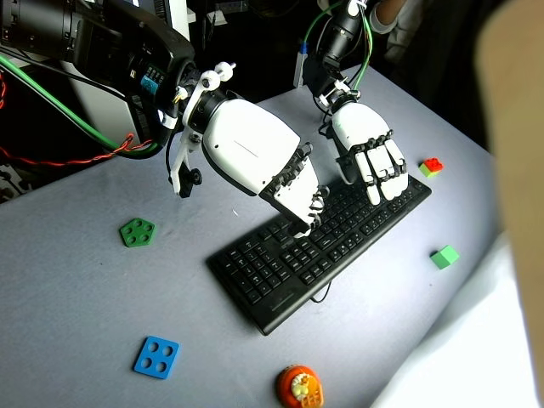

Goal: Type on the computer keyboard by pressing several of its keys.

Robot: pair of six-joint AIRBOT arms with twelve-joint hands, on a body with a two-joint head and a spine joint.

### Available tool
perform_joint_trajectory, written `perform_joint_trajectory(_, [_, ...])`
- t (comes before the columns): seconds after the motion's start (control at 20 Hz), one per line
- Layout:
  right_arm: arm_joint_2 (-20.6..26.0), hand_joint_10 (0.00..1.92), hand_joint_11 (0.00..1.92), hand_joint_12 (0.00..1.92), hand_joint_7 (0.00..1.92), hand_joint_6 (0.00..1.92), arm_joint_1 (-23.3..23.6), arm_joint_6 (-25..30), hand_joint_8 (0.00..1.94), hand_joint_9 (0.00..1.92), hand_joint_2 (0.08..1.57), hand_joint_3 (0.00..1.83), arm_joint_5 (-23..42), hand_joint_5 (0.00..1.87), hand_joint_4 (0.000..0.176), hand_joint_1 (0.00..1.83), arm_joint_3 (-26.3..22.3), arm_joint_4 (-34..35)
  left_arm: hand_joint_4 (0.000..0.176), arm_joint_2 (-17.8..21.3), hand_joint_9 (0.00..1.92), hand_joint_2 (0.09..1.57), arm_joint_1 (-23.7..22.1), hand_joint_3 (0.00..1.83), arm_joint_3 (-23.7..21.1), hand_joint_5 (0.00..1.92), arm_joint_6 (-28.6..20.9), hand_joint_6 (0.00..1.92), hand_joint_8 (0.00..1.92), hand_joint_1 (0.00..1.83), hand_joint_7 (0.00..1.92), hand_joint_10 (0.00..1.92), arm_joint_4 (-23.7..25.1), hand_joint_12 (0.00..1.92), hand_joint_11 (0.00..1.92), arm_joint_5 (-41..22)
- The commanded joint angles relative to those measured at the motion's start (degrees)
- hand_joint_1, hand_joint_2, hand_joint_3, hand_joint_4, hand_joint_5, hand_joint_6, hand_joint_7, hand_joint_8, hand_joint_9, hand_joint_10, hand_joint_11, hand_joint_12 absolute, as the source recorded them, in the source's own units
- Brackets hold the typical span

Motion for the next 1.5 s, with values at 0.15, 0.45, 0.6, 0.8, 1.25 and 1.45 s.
perform_joint_trajectory(0.15, [0.3,0.02,0.08,1.47,0.72,0.01,0.4,0.1,0.0,0.71,1.44,0.0,2.4,0.69,0.0,0.34,-0.4,-4.2,0.021,1.4,0.38,1.17,-0.7,0.0,-1.0,0.32,-0.7,0.02,0.01,0.29,0.36,0.03,2.0,0.89,0.0,-5.9])
perform_joint_trajectory(0.45, [0.4,0.02,0.09,1.5,0.71,0.01,0.4,-0.1,0.01,0.72,1.41,0.0,2.9,0.71,0.0,0.42,-0.4,-4.2,0.03,8.3,0.42,1.21,-4.7,0.01,-5.8,0.35,-3.3,0.0,0.0,0.0,0.4,0.01,0.1,0.91,0.0,2.8])
perform_joint_trajectory(0.6, [0.3,0.03,0.09,1.49,0.72,0.0,0.5,0.0,0.01,0.73,1.43,0.0,3.1,0.69,0.0,0.33,-0.4,-4.2,0.0,14.6,0.46,1.23,-8.6,0.0,-10.1,0.44,-3.3,0.02,0.01,0.08,0.47,0.01,-1.2,0.93,0.0,10.5])
perform_joint_trajectory(0.8, [0.3,0.63,0.18,1.62,1.04,0.23,0.6,-0.1,0.09,0.75,1.4,0.0,3.1,0.92,0.0,0.39,-0.4,-4.2,0.0,21.7,0.72,1.27,-14.0,0.0,-14.6,0.69,-2.9,0.05,0.06,0.09,0.79,0.11,-2.8,1.36,0.0,19.6])
perform_joint_trajectory(1.25, [0.9,1.86,0.87,1.92,1.11,1.48,0.0,-0.6,1.52,1.0,1.39,0.0,3.4,0.85,0.0,0.42,-0.4,-4.2,0.0,25.5,0.98,1.46,-21.8,0.02,-18.7,0.85,-2.6,1.56,1.64,0.08,1.06,1.92,-4.1,1.92,0.87,27.3])
perform_joint_trajectory(1.45, [1.0,1.89,0.93,1.92,1.11,1.55,-0.2,-1.1,1.58,1.05,1.4,0.01,3.0,0.91,0.0,0.36,-0.8,-4.2,0.0,25.5,1.05,1.49,-22.2,0.01,-18.6,0.89,-3.0,1.66,1.66,0.09,1.06,1.92,-4.1,1.92,1.0,27.3])
